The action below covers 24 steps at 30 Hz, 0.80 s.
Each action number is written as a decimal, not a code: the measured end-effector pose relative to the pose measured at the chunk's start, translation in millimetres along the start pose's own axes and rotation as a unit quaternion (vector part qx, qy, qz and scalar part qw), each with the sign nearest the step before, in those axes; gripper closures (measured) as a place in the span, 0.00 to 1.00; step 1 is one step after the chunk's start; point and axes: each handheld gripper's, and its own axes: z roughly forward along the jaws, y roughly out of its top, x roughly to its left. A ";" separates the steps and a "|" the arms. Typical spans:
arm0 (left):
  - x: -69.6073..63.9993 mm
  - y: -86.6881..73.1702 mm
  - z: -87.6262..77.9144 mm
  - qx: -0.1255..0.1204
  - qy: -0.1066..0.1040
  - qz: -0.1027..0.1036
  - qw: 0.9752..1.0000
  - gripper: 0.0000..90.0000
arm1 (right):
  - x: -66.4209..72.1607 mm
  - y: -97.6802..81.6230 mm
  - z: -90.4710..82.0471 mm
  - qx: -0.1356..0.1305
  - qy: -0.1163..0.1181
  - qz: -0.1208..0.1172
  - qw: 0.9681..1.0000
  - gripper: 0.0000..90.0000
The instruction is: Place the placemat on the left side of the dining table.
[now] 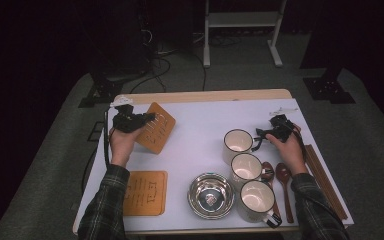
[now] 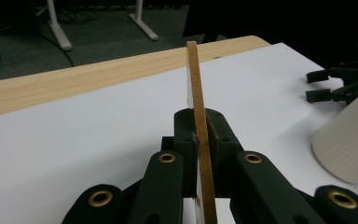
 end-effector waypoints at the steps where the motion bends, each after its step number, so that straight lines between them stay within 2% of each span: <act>1: 0.7 0.0 -0.3 0.001 0.004 0.000 1.000 0.93 | -0.2 0.0 0.1 0.000 0.000 0.000 1.000 0.20; 8: 4.4 1.4 -0.7 0.013 0.025 -0.004 1.000 0.91 | -0.8 0.0 0.3 0.002 0.003 0.003 1.000 0.20; 14: 3.3 7.2 -0.1 0.041 0.046 0.007 0.998 0.90 | -1.5 0.1 0.5 0.002 0.004 0.004 1.000 0.20; 20: 6.4 8.5 0.5 0.052 0.055 -0.004 0.997 0.89 | -1.6 0.2 0.5 0.002 0.005 0.005 1.000 0.20; 24: 7.8 9.8 1.0 0.064 0.068 -0.008 0.996 0.87 | -1.7 0.2 0.6 0.002 0.005 0.005 1.000 0.20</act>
